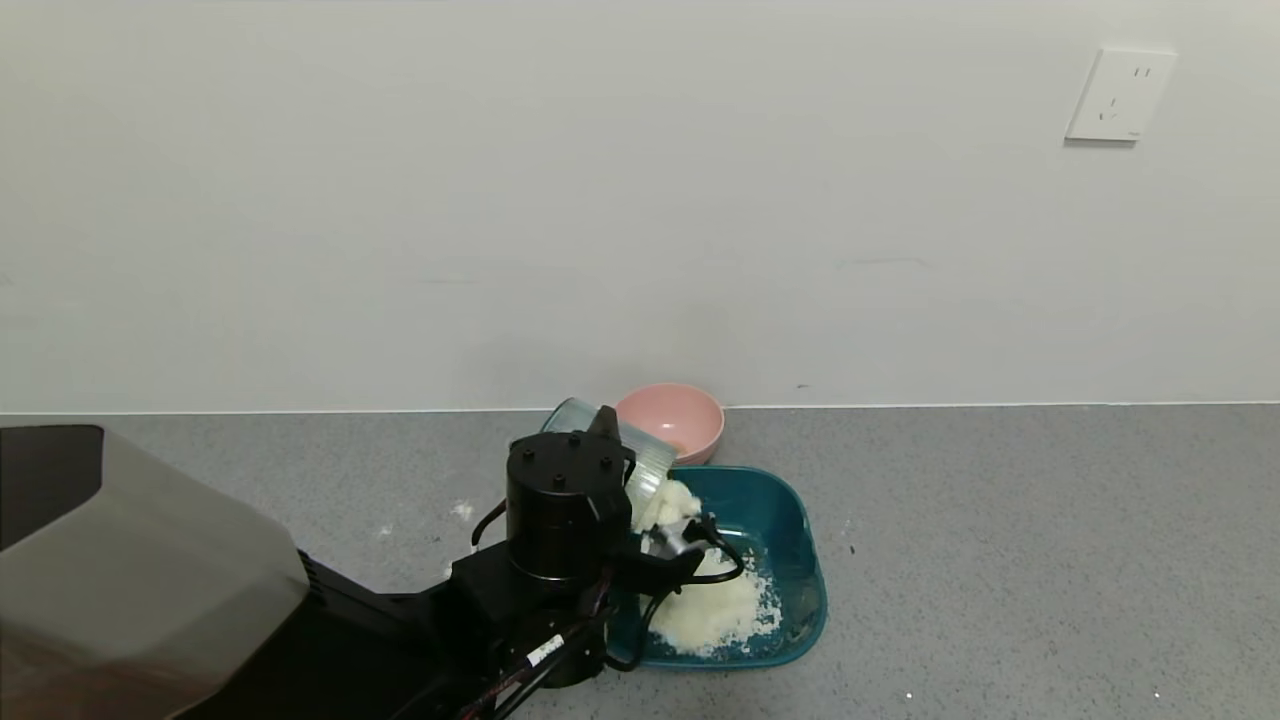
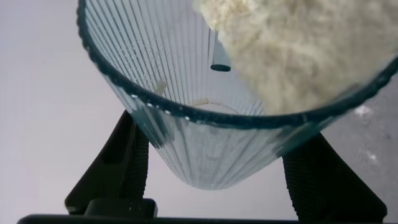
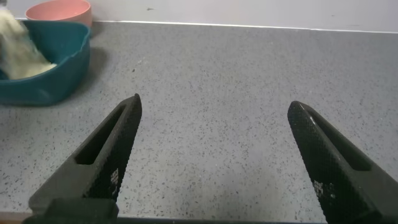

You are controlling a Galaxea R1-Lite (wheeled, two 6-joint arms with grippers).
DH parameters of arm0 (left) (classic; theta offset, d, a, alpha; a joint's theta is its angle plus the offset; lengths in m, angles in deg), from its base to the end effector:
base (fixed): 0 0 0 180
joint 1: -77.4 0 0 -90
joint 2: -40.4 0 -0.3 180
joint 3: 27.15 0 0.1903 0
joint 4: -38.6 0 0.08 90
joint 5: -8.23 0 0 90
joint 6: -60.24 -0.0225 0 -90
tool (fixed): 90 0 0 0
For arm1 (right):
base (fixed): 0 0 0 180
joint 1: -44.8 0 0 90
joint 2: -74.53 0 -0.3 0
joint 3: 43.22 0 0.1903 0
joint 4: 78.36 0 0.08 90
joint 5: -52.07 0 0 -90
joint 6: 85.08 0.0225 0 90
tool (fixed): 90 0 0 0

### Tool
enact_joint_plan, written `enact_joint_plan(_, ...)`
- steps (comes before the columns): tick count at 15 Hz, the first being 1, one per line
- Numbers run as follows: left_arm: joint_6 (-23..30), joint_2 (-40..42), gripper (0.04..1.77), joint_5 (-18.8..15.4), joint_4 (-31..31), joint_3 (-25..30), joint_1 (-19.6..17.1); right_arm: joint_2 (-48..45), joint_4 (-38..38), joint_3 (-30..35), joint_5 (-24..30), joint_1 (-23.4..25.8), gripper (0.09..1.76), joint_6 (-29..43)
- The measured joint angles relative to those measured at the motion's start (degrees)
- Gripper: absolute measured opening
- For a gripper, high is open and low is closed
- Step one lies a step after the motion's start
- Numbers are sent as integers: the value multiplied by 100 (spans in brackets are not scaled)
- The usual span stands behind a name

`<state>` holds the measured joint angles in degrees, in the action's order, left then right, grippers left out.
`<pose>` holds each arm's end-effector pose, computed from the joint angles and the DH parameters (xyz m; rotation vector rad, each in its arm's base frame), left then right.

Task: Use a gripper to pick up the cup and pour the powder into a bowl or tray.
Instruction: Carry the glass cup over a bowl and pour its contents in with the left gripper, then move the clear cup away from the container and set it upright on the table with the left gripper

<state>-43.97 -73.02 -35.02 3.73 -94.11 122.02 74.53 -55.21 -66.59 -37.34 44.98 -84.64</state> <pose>0.2562 -0.2298 0.1182 1.9598 0.1369 -0.1047 -0.0228 0.0003 0.0759 0.0077 -0.0038 0.0072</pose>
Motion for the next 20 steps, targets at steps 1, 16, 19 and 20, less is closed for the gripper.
enact_joint_plan(1,317,5,125,-210,-2,38,-35,2,0,0,-2,0,171,0)
enact_joint_plan(16,3895,361,125,-1302,-11,578,-557,0,-2,0,-2,0,171,0)
enact_joint_plan(19,4642,513,125,-1919,-15,761,-822,0,-2,0,0,0,171,0)
enact_joint_plan(20,4912,577,125,-2142,-17,831,-923,0,-2,0,0,0,171,0)
